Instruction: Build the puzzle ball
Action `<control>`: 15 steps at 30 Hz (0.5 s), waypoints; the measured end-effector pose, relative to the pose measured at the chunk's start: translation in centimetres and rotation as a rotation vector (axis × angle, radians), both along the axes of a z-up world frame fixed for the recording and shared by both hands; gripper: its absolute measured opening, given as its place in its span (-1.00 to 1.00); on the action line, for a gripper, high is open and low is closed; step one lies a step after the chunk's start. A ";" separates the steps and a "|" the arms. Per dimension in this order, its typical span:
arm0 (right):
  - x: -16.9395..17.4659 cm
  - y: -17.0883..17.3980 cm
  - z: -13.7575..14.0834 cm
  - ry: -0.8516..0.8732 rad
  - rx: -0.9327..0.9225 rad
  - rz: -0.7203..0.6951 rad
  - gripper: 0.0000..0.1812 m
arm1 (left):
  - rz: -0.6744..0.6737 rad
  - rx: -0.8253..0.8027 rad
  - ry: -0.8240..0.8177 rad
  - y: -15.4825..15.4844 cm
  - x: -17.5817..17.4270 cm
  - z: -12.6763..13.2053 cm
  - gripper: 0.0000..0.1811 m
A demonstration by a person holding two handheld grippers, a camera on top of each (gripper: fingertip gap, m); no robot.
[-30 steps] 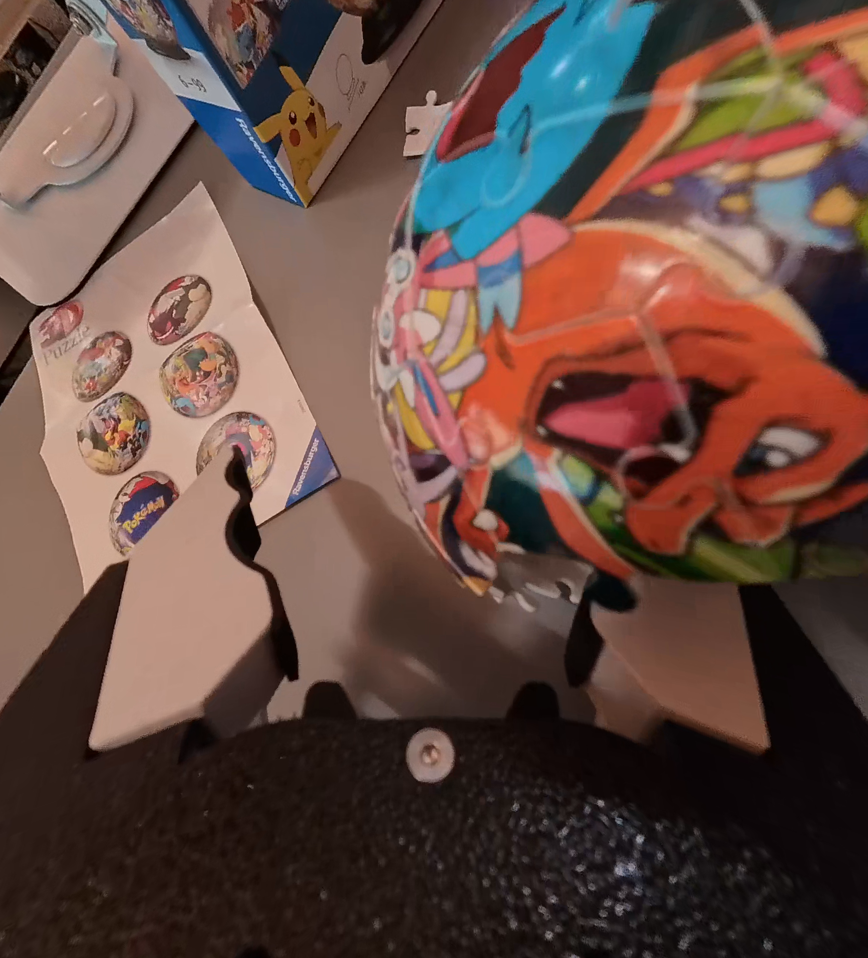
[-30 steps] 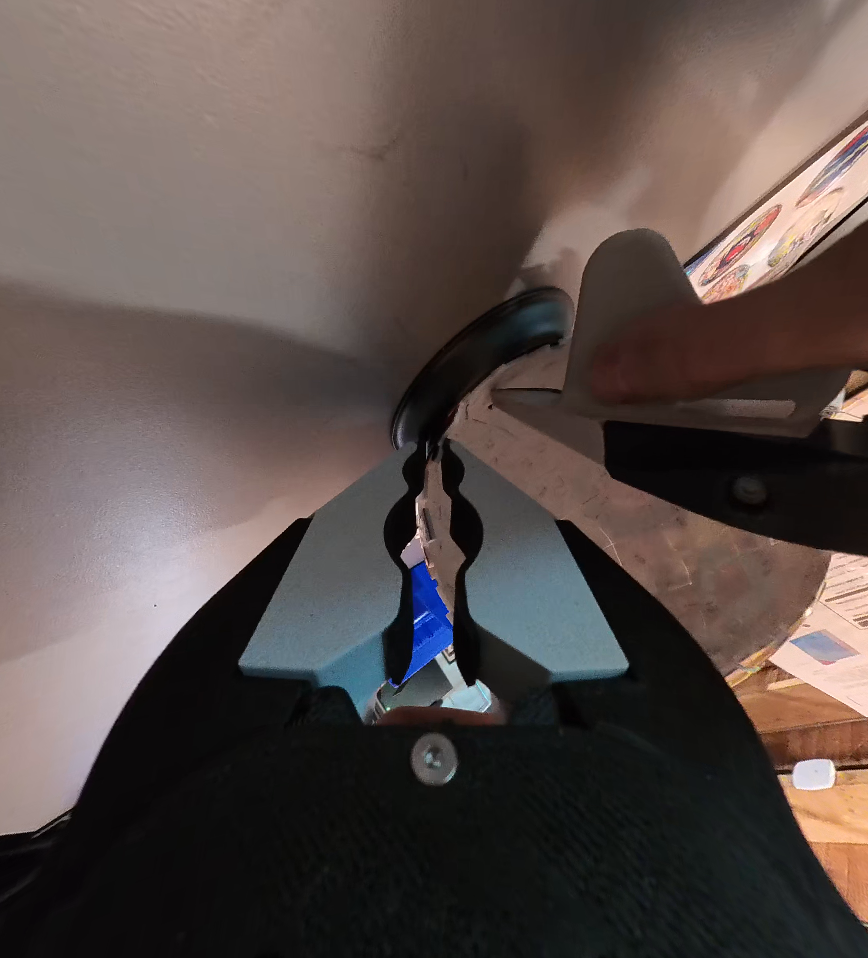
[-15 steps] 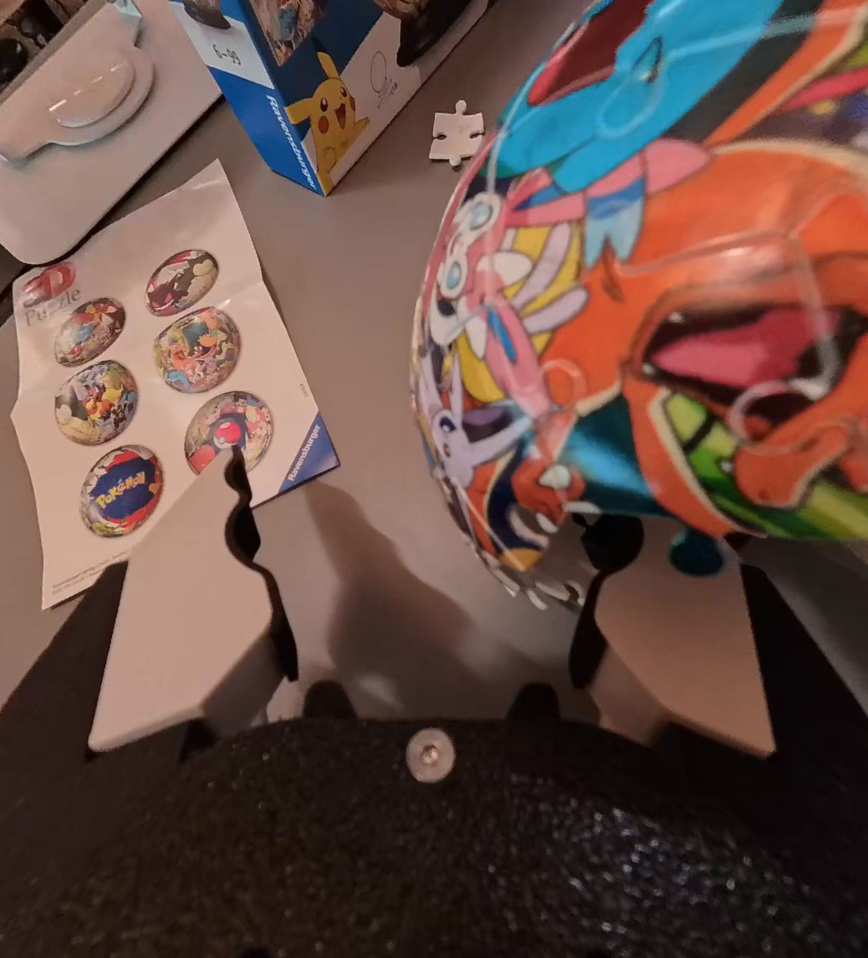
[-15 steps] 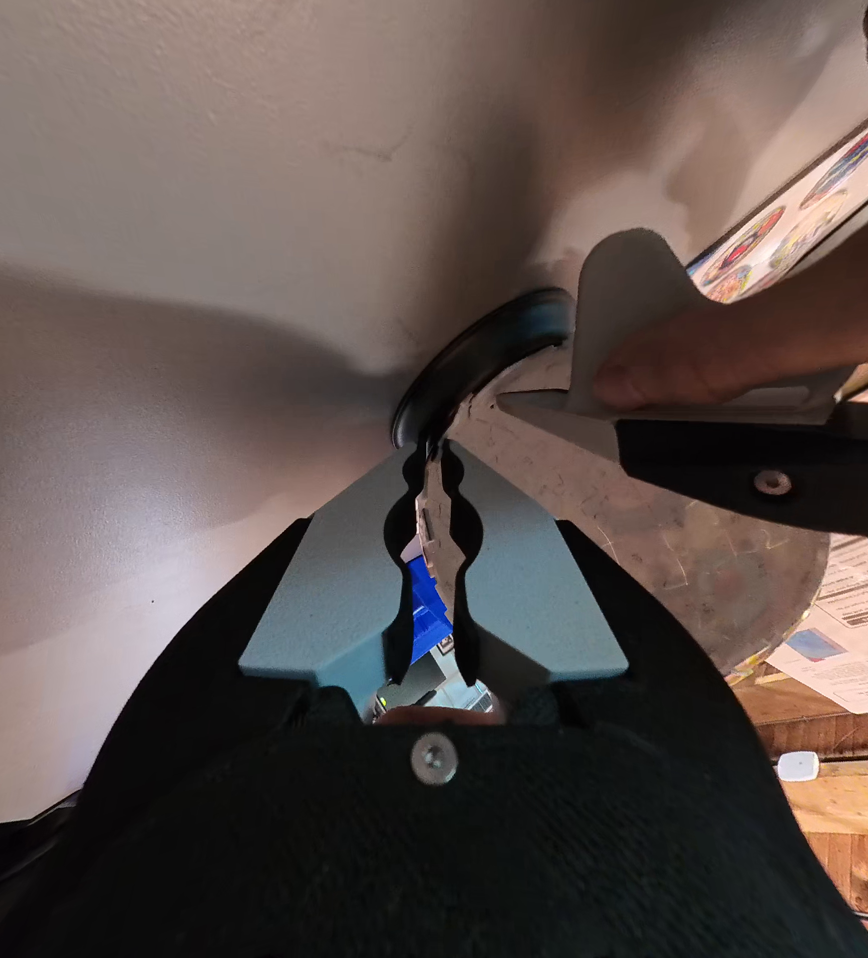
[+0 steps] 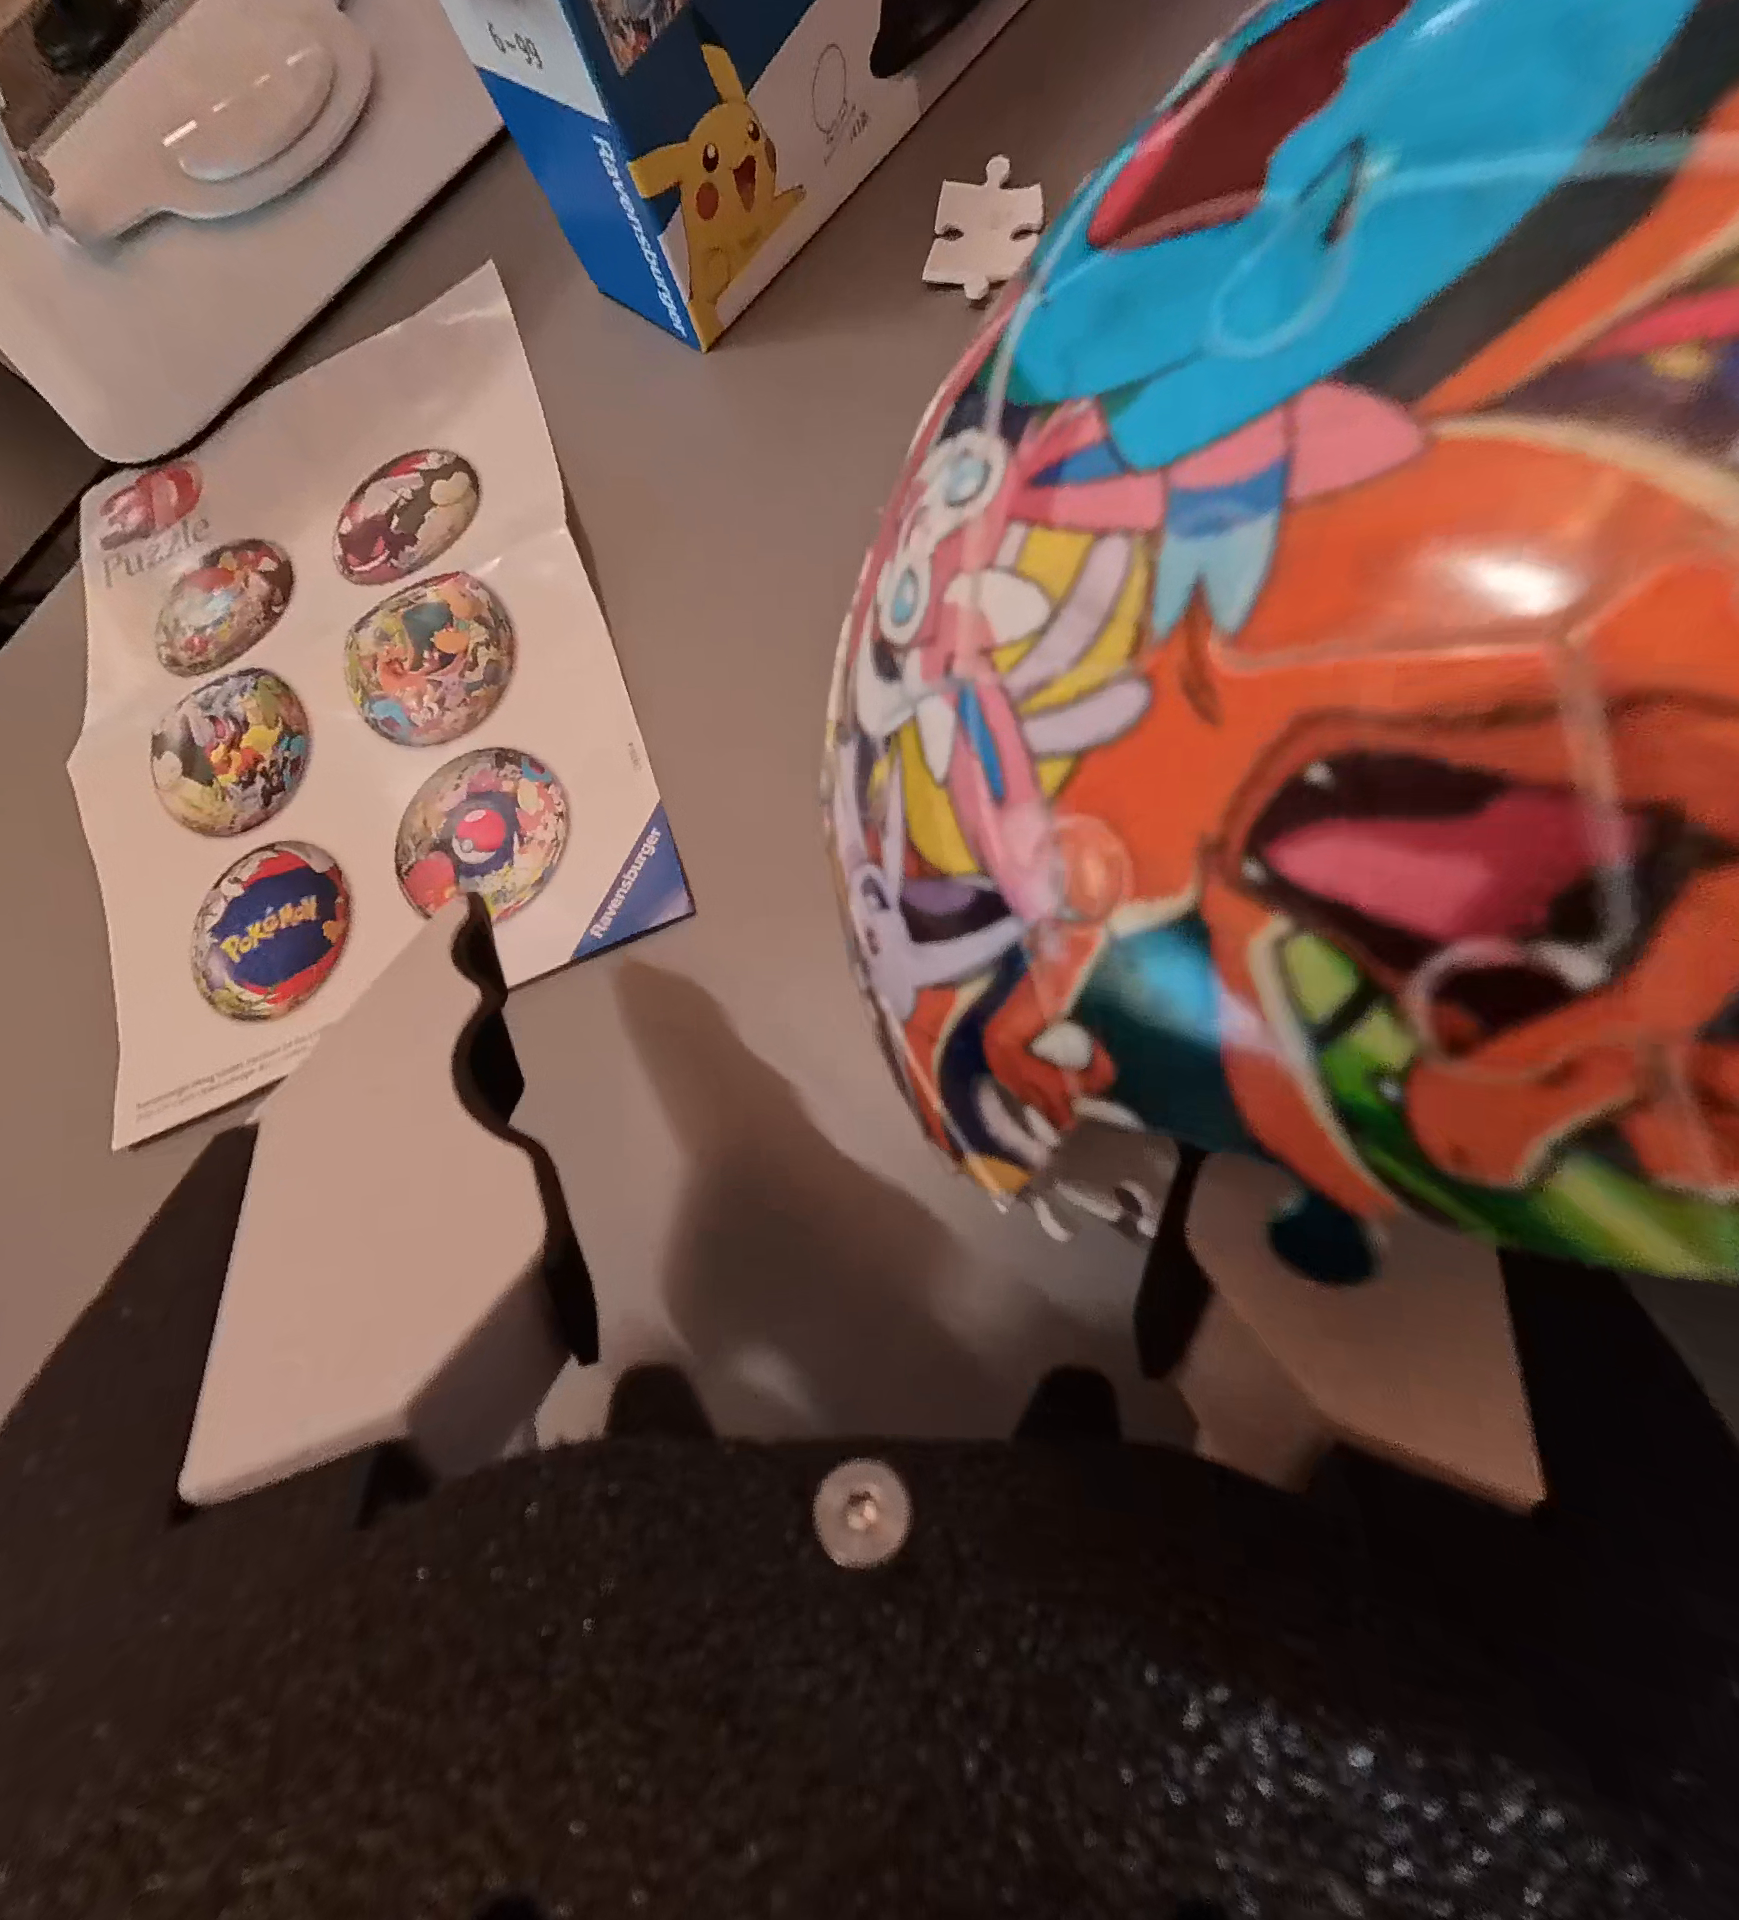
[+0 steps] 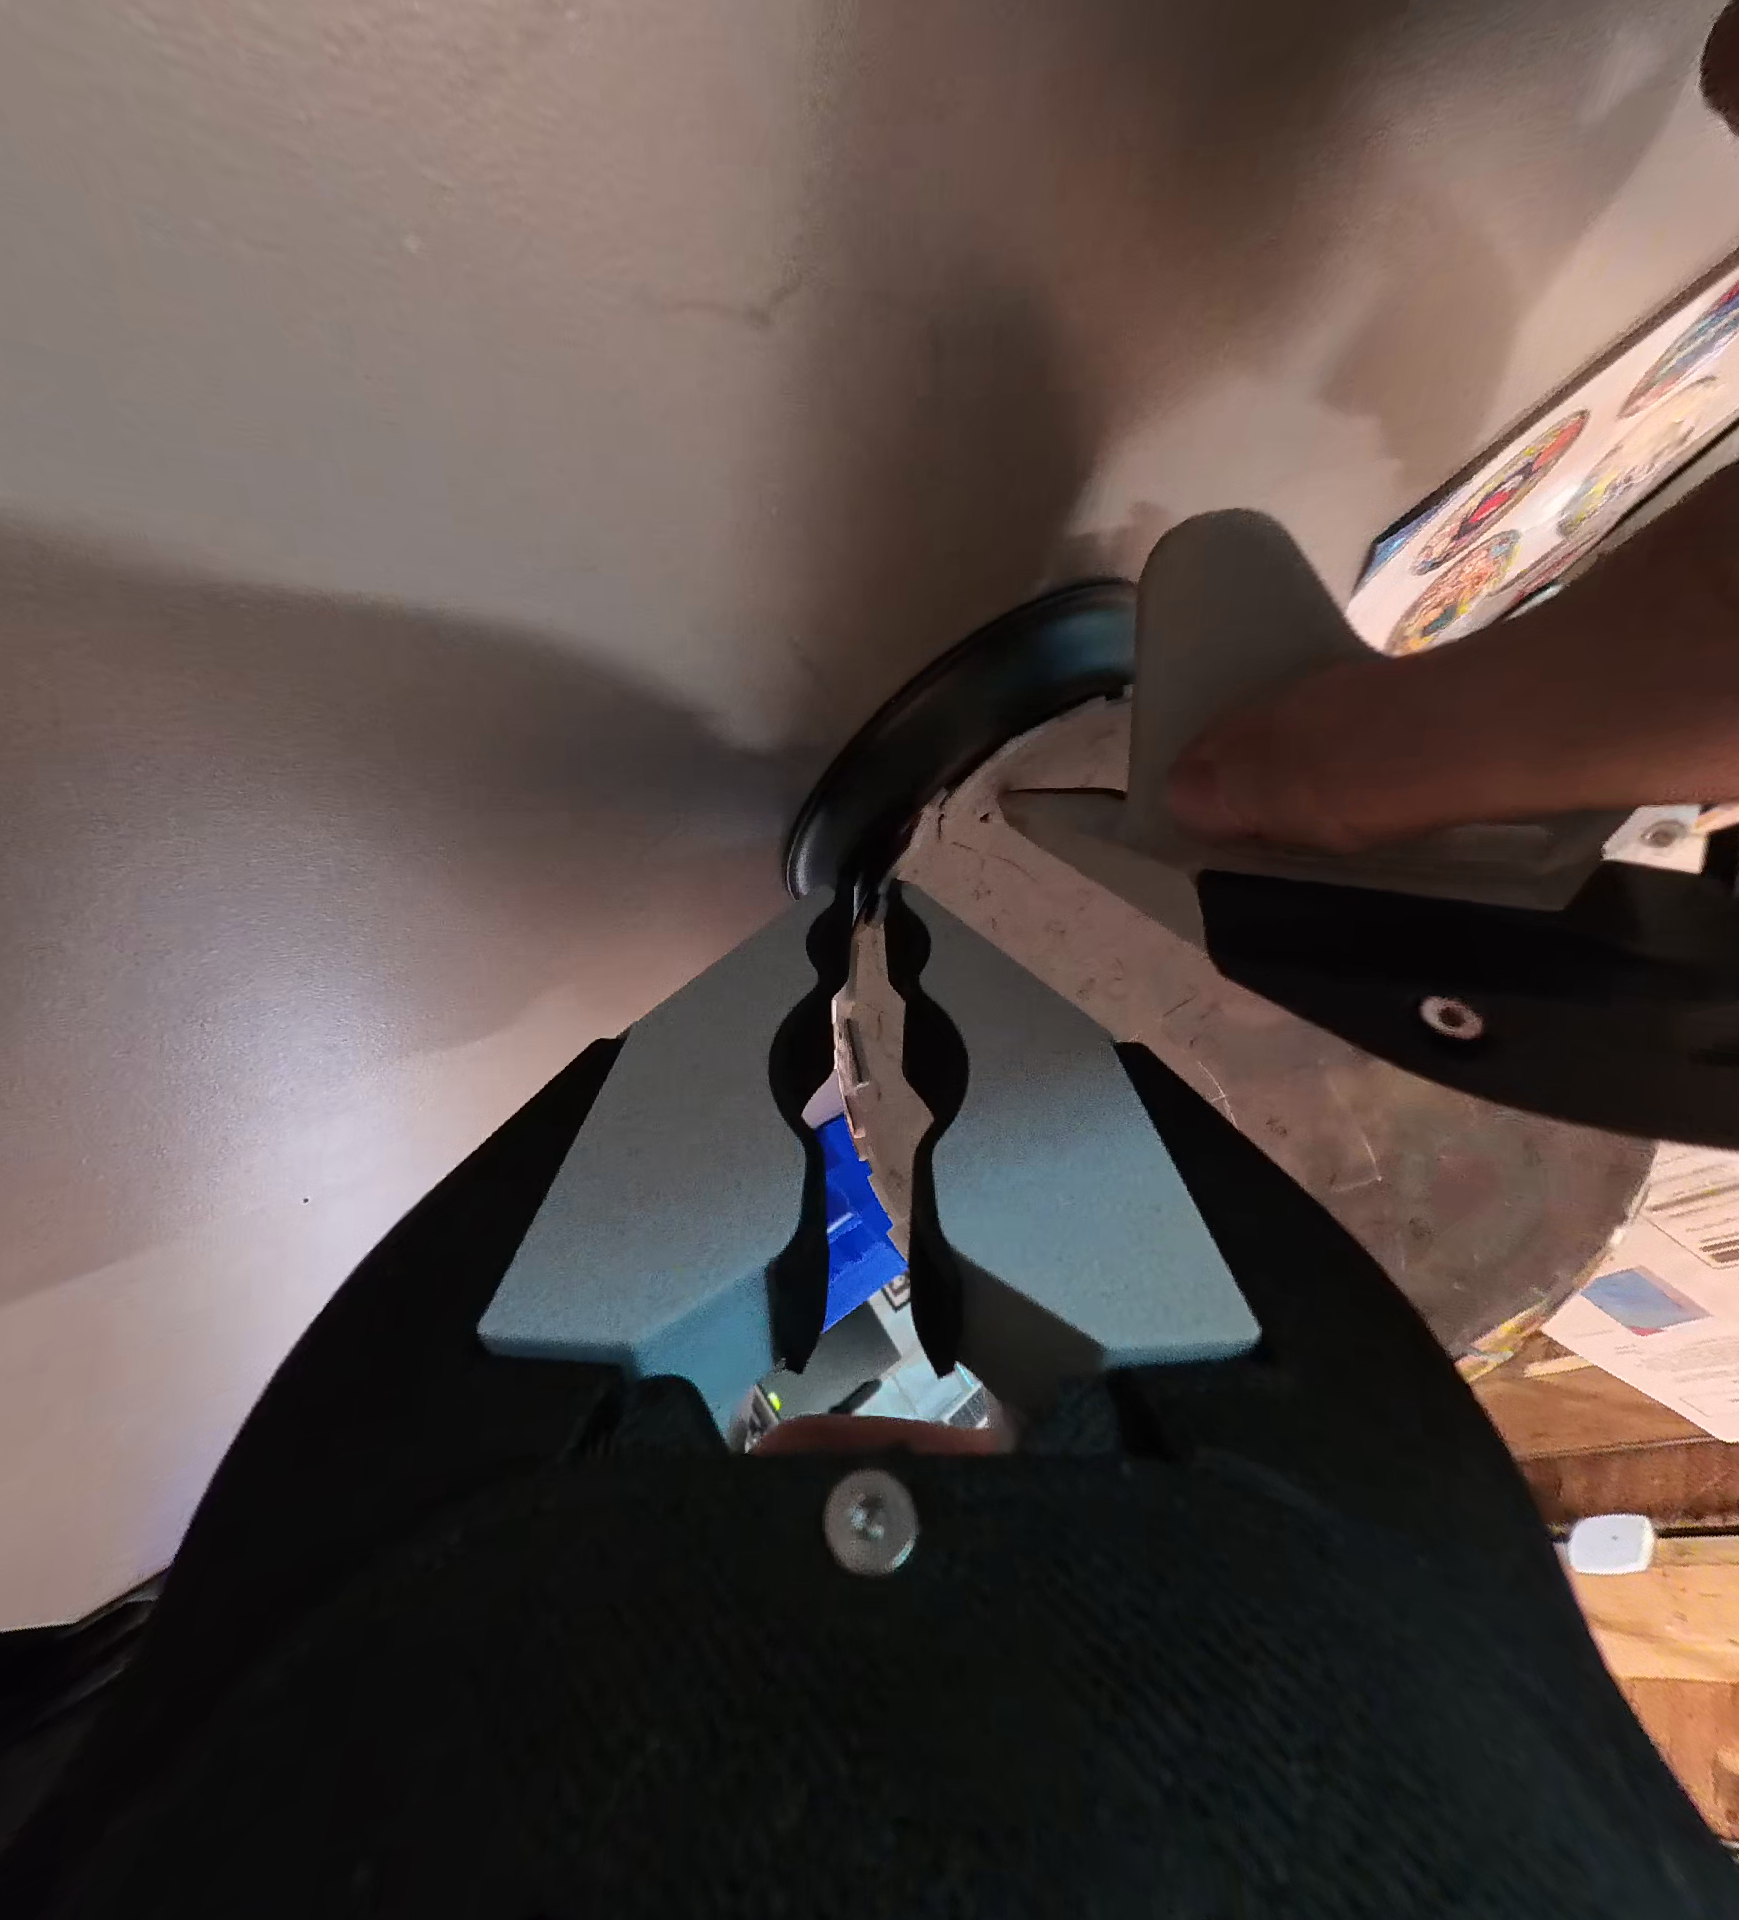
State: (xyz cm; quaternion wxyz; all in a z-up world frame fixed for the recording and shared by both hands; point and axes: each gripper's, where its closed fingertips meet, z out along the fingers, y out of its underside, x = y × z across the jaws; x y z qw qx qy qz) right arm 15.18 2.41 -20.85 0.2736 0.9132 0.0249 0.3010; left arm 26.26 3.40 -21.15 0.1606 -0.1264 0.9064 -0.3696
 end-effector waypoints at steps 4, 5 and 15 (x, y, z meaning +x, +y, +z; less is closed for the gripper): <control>0.0 0.0 0.0 0.011 0.004 -0.006 -0.95 | 0.010 0.030 -0.040 0.0 -0.3 0.3 0.45; 0.0 0.1 0.0 0.013 0.004 -0.005 -0.95 | 0.014 0.036 -0.041 0.1 -0.4 0.3 0.44; 0.0 0.2 -0.1 0.005 -0.004 -0.010 -0.96 | 0.100 -0.222 0.163 2.1 -0.6 3.0 0.35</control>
